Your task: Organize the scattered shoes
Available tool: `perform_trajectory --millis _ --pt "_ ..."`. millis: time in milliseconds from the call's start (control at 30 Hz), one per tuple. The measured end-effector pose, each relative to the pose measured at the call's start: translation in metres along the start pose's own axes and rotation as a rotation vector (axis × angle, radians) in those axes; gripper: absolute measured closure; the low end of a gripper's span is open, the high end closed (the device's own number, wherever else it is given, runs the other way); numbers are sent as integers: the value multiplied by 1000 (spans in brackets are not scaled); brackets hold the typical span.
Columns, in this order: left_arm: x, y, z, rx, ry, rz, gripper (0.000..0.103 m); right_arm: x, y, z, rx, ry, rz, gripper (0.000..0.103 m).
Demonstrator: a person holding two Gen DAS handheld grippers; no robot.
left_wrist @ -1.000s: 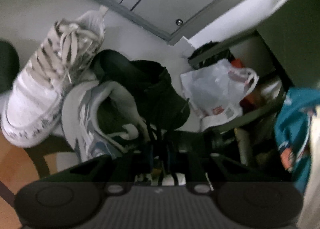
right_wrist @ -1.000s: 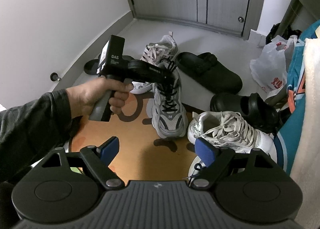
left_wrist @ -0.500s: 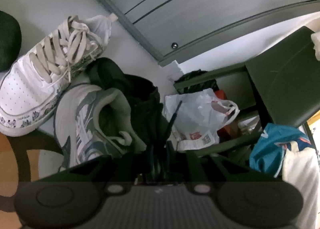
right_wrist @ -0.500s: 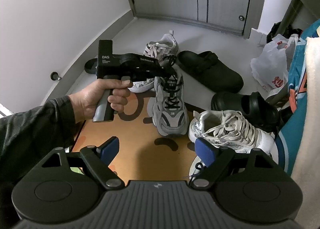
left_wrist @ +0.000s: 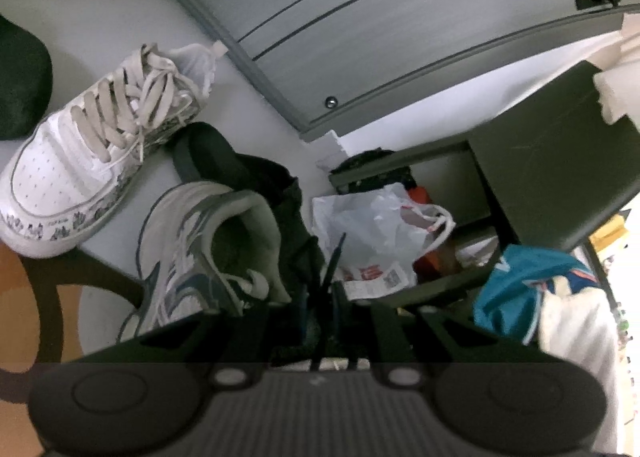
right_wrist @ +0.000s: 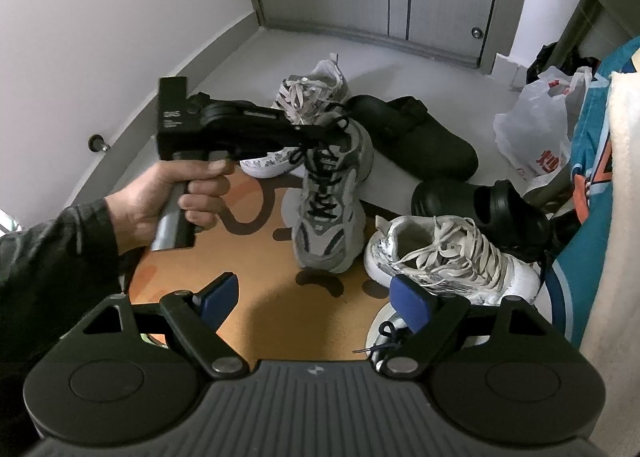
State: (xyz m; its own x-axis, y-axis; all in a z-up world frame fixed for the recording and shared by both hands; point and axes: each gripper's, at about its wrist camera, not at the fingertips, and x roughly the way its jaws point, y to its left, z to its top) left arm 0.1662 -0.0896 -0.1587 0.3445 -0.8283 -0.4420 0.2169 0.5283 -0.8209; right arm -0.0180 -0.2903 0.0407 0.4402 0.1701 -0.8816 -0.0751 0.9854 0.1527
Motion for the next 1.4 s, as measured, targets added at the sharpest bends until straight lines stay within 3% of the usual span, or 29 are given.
perform_trajectory --millis 267,300,367,467,567,767,833,933,1000,1067,1233,1333,1400 --pt "-23 1 -8 8 25 11 92 13 3 -7 -43 31 -35 16" --pt "-26 2 -10 8 24 8 103 14 3 -8 -45 34 -37 16" --pt "-43 0 -9 -32 -22 -140 103 20 2 -12 -53 48 -51 16" --pt "-58 -18 4 8 -55 -176 103 31 3 -19 -72 66 -75 16" --pt "-57 -24 12 84 -17 -72 103 45 7 -27 -100 96 -113 16" --pt "-50 -15 7 145 32 10 103 57 16 -37 -129 129 -114 16" --pt "-43 -12 2 176 61 53 96 57 17 -37 -145 127 -119 16" --pt "-32 -12 -9 227 92 95 95 58 17 -36 -145 132 -118 16" --pt "-28 -14 -17 283 102 130 83 56 18 -35 -147 129 -115 16" --pt "-21 -21 -31 387 121 189 80 54 18 -33 -151 121 -110 16" --pt "-9 -27 -47 497 166 224 73 49 19 -28 -152 110 -89 16" --pt "-4 -33 -56 585 178 259 63 48 19 -27 -149 112 -75 16" --pt "0 -36 -62 645 190 285 49 47 19 -26 -148 112 -70 16"
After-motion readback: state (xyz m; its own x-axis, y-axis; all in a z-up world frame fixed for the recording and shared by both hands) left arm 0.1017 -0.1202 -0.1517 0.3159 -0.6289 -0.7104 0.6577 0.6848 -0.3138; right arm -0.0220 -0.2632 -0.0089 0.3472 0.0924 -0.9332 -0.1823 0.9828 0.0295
